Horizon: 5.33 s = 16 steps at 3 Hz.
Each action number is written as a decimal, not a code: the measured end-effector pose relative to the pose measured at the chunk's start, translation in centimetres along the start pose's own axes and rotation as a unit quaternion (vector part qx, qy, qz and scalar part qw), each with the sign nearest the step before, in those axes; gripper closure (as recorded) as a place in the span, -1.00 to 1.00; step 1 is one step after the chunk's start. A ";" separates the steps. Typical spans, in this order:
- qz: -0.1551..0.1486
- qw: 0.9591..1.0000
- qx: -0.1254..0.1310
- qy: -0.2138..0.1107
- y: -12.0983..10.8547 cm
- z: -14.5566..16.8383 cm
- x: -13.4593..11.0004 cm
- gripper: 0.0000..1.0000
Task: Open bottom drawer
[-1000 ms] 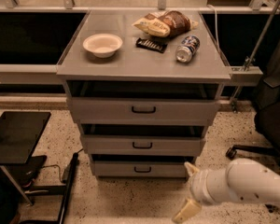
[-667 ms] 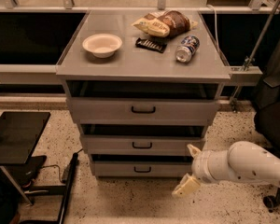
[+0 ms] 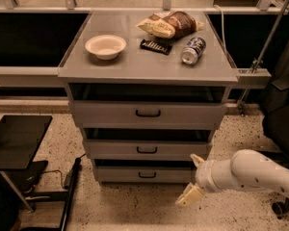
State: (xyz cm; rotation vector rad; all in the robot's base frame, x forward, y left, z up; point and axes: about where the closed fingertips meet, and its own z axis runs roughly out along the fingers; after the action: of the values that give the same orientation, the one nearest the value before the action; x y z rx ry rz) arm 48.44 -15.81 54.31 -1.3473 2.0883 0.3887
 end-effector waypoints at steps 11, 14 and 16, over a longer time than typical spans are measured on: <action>0.011 0.975 0.170 -0.144 -7.8 27.8 15.2 -1.00; 0.002 0.986 0.157 -0.058 -7.0 27.1 11.7 -1.00; 0.002 0.973 0.224 0.062 -11.9 23.8 12.1 -1.00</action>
Offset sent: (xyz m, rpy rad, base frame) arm 0.0072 0.0747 -0.3345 0.1972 0.0718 -0.0965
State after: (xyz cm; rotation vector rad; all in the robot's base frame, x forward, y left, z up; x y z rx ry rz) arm 63.57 -16.61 29.33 -1.1165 2.1118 -0.1665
